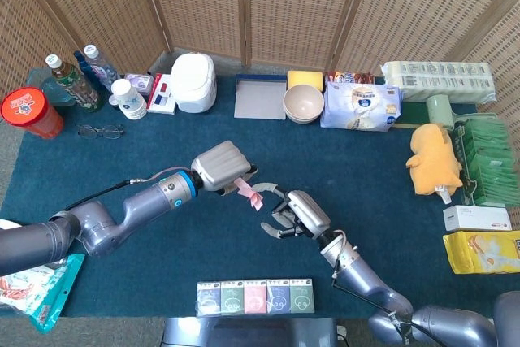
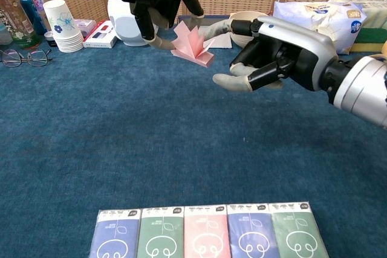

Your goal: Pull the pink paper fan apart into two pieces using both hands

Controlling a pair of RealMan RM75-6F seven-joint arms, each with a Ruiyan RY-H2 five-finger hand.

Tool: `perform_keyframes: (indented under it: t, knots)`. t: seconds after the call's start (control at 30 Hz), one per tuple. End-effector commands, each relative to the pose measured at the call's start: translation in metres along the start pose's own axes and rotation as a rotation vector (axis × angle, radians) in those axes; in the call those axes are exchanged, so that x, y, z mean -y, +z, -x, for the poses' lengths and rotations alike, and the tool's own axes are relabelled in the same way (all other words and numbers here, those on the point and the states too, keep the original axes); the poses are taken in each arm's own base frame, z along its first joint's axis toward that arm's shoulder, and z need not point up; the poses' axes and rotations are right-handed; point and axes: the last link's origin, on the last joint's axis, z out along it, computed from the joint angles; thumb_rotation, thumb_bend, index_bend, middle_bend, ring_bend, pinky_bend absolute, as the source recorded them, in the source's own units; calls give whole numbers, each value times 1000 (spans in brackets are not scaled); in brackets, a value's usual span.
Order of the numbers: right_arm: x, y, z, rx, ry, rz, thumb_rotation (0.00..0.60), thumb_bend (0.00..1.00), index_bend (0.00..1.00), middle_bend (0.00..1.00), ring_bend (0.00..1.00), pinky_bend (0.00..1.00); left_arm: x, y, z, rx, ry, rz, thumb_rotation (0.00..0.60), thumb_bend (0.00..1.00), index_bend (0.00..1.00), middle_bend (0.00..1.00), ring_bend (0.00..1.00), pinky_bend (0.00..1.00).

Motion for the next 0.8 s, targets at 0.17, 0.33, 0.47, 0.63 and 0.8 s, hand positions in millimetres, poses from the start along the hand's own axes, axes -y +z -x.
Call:
perform_keyframes:
  t: [0.17, 0.33, 0.47, 0.63, 0.8]
  knots:
    - [-3, 0, 0, -5, -3, 14, 600, 357, 223, 1000, 1000, 965, -3, 1, 3, 6, 1, 8, 600, 406, 680, 1000, 1000, 1000]
    - [-6, 0, -2, -12, 1, 27, 600, 358, 202, 1000, 998, 964, -3, 1, 3, 8, 5, 9, 600, 406, 680, 1000, 1000, 1000]
    - [-4, 1, 0, 2, -4, 22, 600, 357, 198, 1000, 997, 964, -4, 3, 3, 8, 7, 14, 600, 406, 679, 1000, 1000, 1000]
    - [3, 7, 6, 25, -8, 8, 600, 357, 199, 1000, 994, 964, -7, 5, 5, 17, 12, 21, 600, 406, 677, 1000, 1000, 1000]
    - [6, 8, 7, 33, -14, 6, 600, 358, 216, 1000, 992, 964, -7, 6, 5, 16, 8, 21, 600, 406, 676, 1000, 1000, 1000]
